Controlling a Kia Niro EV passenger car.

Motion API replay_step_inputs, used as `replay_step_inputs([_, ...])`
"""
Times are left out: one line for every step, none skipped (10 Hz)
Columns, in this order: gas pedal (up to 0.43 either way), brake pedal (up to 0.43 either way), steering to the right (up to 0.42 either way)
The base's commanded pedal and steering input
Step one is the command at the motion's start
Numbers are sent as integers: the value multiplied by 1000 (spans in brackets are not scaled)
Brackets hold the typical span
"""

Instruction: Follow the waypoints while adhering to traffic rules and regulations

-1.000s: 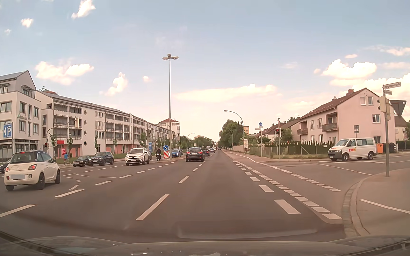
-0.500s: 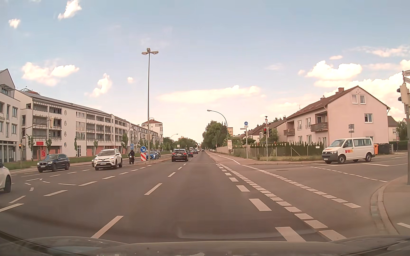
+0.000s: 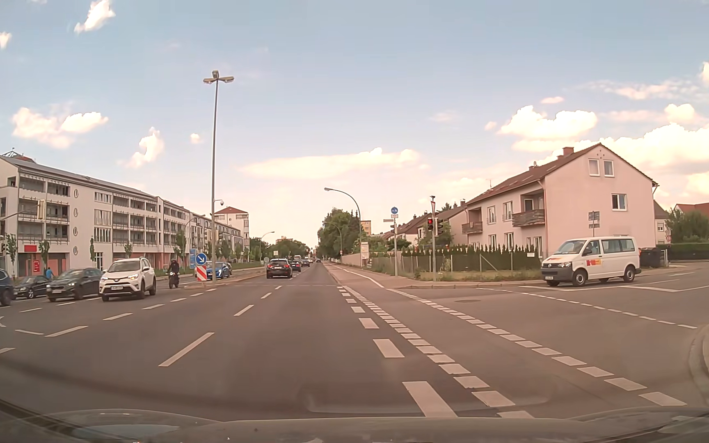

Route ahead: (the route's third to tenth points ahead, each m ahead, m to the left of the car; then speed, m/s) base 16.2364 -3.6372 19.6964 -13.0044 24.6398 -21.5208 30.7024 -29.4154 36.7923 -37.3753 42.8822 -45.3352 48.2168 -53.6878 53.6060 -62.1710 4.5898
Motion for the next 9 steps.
replay_step_inputs([0, 159, 173])
replay_step_inputs([0, 146, 186])
replay_step_inputs([0, 122, 203])
replay_step_inputs([0, 122, 217])
replay_step_inputs([0, 116, 227])
replay_step_inputs([0, 116, 242])
replay_step_inputs([0, 116, 263])
replay_step_inputs([0, 116, 279])
replay_step_inputs([0, 116, 296])
